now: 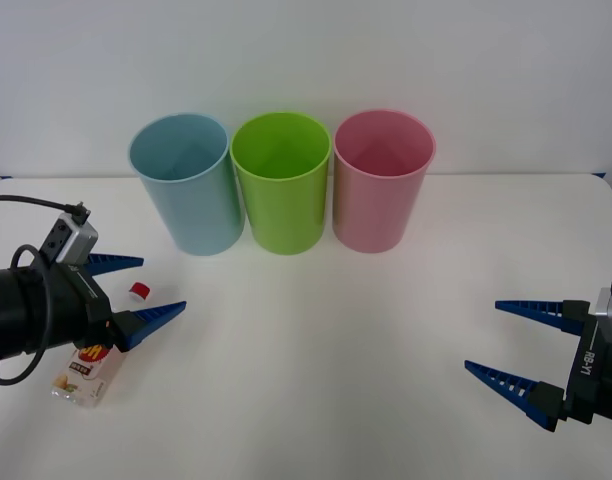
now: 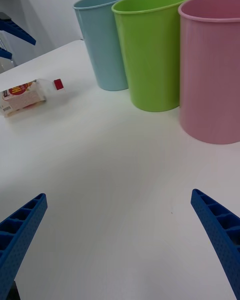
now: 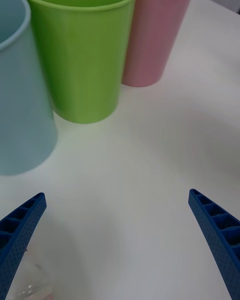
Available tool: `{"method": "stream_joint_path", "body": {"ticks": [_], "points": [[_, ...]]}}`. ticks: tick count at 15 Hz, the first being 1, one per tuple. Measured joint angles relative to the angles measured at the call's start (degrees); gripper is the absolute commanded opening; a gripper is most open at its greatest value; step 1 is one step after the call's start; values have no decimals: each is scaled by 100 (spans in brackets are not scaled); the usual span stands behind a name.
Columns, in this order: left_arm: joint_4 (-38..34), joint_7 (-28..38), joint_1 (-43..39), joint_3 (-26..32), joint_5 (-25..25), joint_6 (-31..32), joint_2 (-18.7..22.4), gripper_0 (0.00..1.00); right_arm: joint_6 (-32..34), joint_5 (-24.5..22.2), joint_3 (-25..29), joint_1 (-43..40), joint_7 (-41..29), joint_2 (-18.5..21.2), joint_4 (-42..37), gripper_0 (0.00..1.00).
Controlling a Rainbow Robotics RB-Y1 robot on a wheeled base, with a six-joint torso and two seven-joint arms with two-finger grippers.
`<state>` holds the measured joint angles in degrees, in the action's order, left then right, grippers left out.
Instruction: Put cans in the blue bin and PET bottles in the pink bin and trash in the green bin.
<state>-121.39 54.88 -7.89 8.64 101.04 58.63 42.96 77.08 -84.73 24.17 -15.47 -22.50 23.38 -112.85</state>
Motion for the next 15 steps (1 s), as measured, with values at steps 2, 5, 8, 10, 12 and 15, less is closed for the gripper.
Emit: {"method": "stream_joint_path", "body": {"ticks": [2,5,8,10,12,15], "points": [[-338,465,-22,149,465,5,316,97,0,0,0,0,0,0,0,100],[-373,1193,-51,203,648,6,1014,97,0,0,0,0,0,0,0,100],[-318,1924,-200,217,951,6,1587,97,0,0,0,0,0,0,0,100],[-67,1945,-207,204,971,-46,1851,97,0,0,0,0,0,0,0,100],[88,2002,-211,170,973,-68,2029,97,0,0,0,0,0,0,0,100],[297,2063,-206,-34,957,-89,2314,99,0,0,0,0,0,0,0,100]]}}
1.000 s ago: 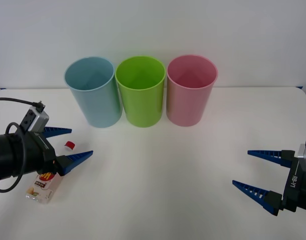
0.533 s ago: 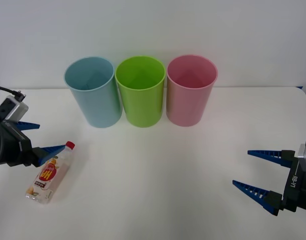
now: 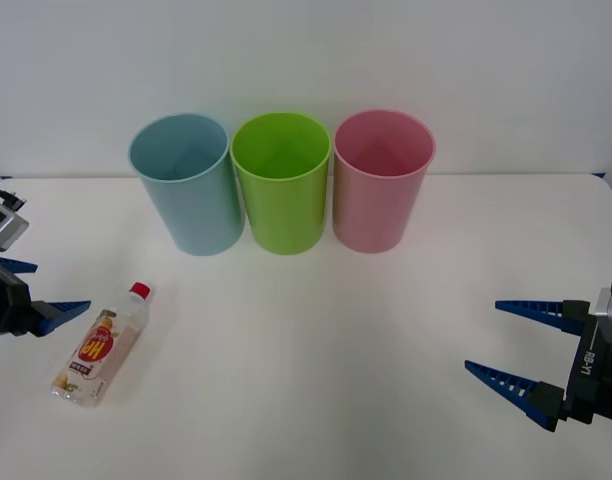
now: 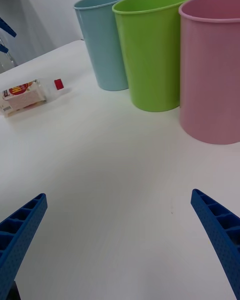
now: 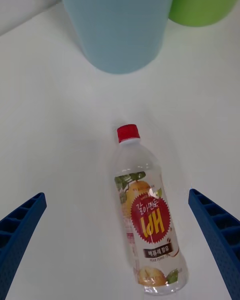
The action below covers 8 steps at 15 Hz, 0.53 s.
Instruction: Put cans in the blue bin and PET bottles in the pink bin and trash in the green bin.
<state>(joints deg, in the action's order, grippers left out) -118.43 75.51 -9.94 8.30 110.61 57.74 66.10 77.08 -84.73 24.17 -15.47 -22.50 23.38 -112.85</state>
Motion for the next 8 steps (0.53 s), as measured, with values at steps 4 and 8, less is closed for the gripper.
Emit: {"method": "stream_joint_path", "body": {"ticks": [4,8], "points": [[281,1,0,-303,-94,-37,254,100,0,0,0,0,0,0,0,100],[421,56,-38,-564,-136,-41,279,100,0,0,0,0,0,0,0,100]]}}
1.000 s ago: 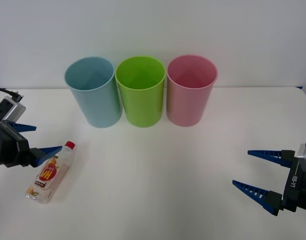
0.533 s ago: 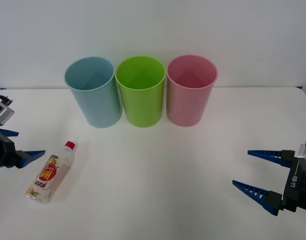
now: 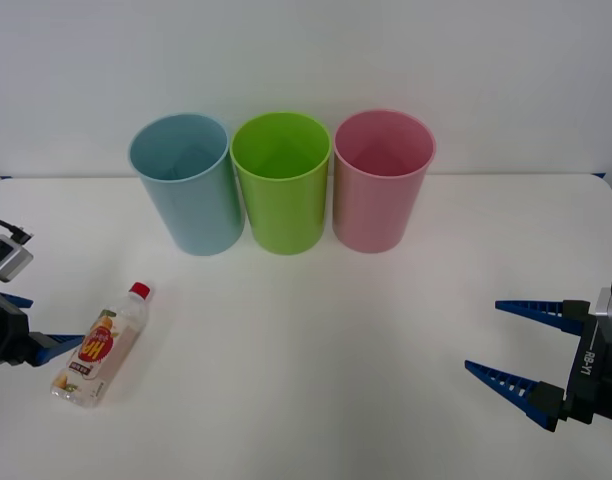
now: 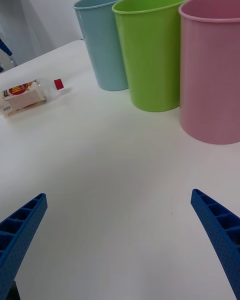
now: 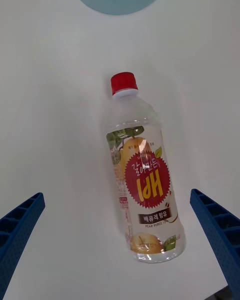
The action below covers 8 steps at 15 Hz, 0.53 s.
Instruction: Put cans in the blue bin and PET bottles in the pink bin and trash in the green bin.
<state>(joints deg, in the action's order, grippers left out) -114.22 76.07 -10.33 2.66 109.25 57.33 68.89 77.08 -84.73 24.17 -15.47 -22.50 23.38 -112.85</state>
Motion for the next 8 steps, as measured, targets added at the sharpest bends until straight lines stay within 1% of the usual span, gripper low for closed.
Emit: {"method": "stream_joint_path", "body": {"ticks": [8], "points": [[192,21,-195,-19,-60,-1,-15,100,0,0,0,0,0,0,0,100]]}}
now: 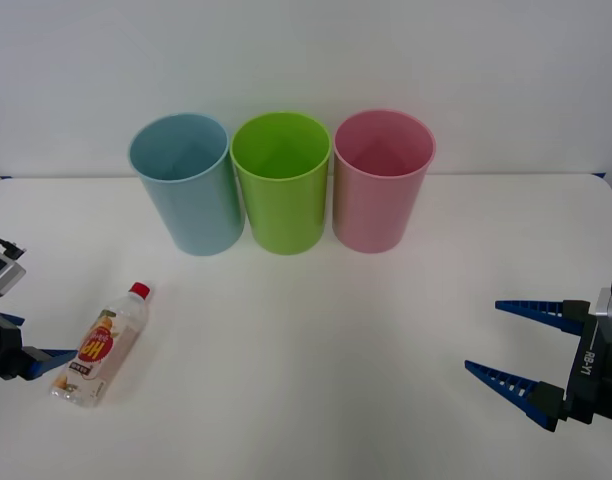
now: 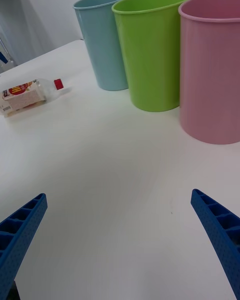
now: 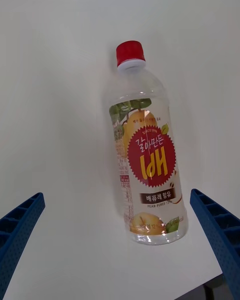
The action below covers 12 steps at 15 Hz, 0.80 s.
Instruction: Put cans in the blue bin and PET bottles in the pink bin and trash in the green bin.
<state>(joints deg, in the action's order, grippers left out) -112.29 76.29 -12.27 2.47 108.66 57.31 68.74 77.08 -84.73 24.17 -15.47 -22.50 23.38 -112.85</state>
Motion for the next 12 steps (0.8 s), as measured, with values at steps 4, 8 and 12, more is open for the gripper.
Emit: {"method": "stream_joint_path", "body": {"ticks": [4,8,12], "points": [[154,102,-3,-257,-153,-84,-27,100,0,0,0,0,0,0,0,100],[184,185,65,-657,-216,-448,-36,100,0,0,0,0,0,0,0,100],[206,185,162,-751,-62,-546,-216,100,0,0,0,0,0,0,0,100]]}}
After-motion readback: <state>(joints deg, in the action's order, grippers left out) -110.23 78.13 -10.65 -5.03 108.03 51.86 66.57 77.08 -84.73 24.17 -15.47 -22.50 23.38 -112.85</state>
